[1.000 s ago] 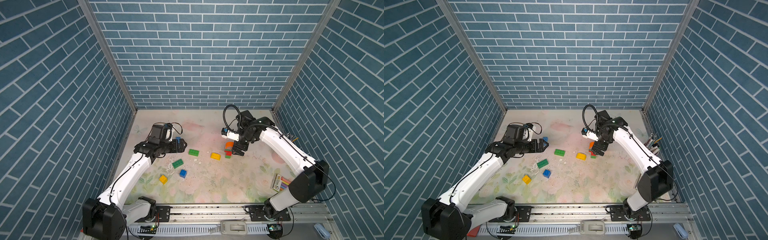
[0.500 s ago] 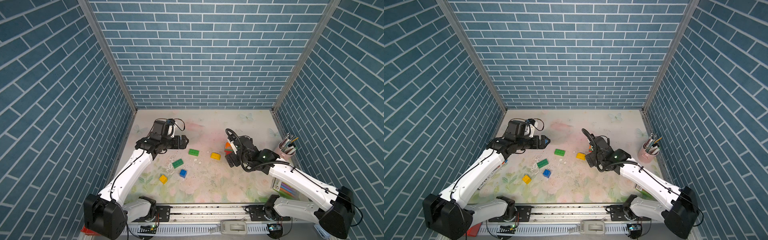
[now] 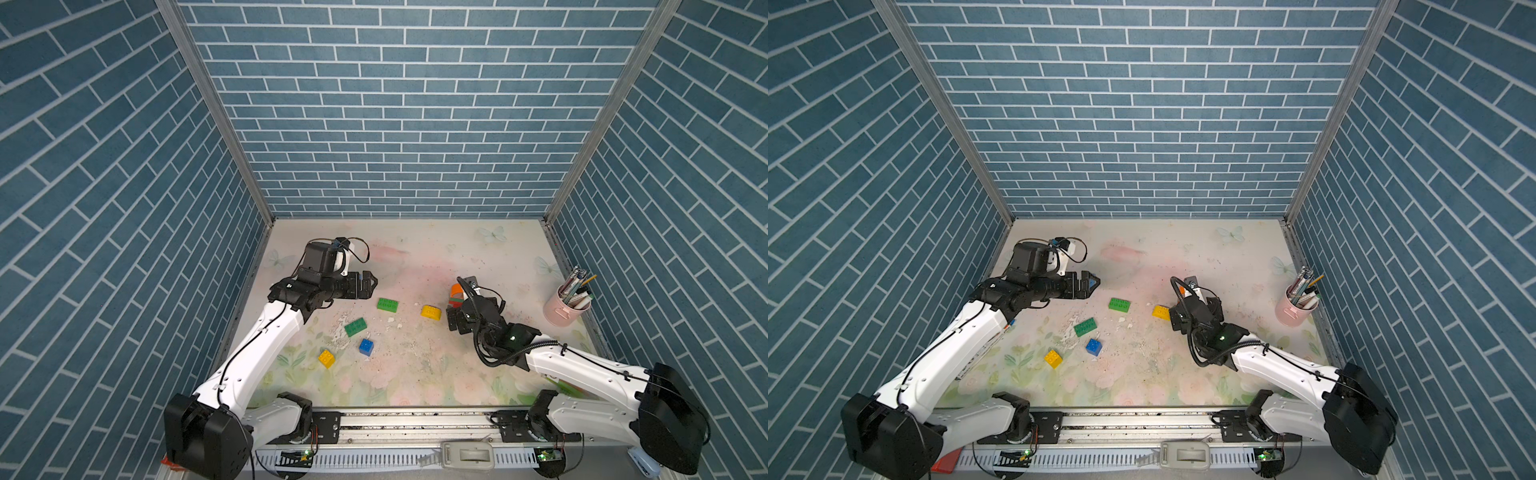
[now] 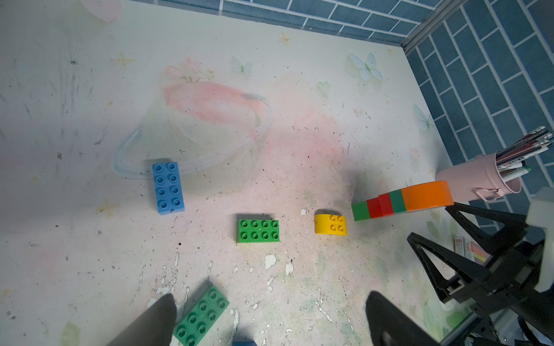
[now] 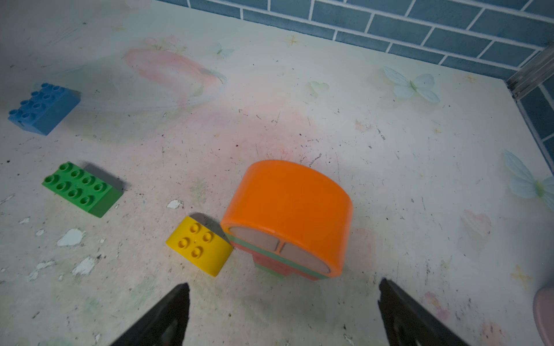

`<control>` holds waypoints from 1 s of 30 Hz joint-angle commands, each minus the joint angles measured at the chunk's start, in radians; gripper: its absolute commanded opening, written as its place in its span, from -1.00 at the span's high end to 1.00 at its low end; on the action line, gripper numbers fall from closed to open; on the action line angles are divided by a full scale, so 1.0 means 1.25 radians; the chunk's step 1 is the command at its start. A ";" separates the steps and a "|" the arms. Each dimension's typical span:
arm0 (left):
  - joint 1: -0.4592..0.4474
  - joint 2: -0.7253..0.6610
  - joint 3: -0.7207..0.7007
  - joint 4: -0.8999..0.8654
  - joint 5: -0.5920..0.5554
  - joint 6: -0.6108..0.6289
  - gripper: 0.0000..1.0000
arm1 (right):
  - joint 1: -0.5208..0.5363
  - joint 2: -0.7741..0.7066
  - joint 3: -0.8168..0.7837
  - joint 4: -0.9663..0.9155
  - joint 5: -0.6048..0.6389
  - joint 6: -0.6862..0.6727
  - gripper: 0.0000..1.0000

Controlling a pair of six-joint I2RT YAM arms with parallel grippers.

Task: Assemble an ice cream with lego
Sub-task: Adjust the lego brick at the center of the board.

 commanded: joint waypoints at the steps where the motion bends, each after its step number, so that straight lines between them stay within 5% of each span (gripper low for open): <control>1: -0.003 -0.022 -0.019 0.006 0.004 0.010 -0.99 | 0.006 0.020 -0.035 0.153 0.053 0.044 -0.97; 30: -0.003 -0.036 -0.035 -0.004 -0.004 0.011 -0.99 | 0.009 0.212 -0.108 0.495 0.120 -0.029 -0.97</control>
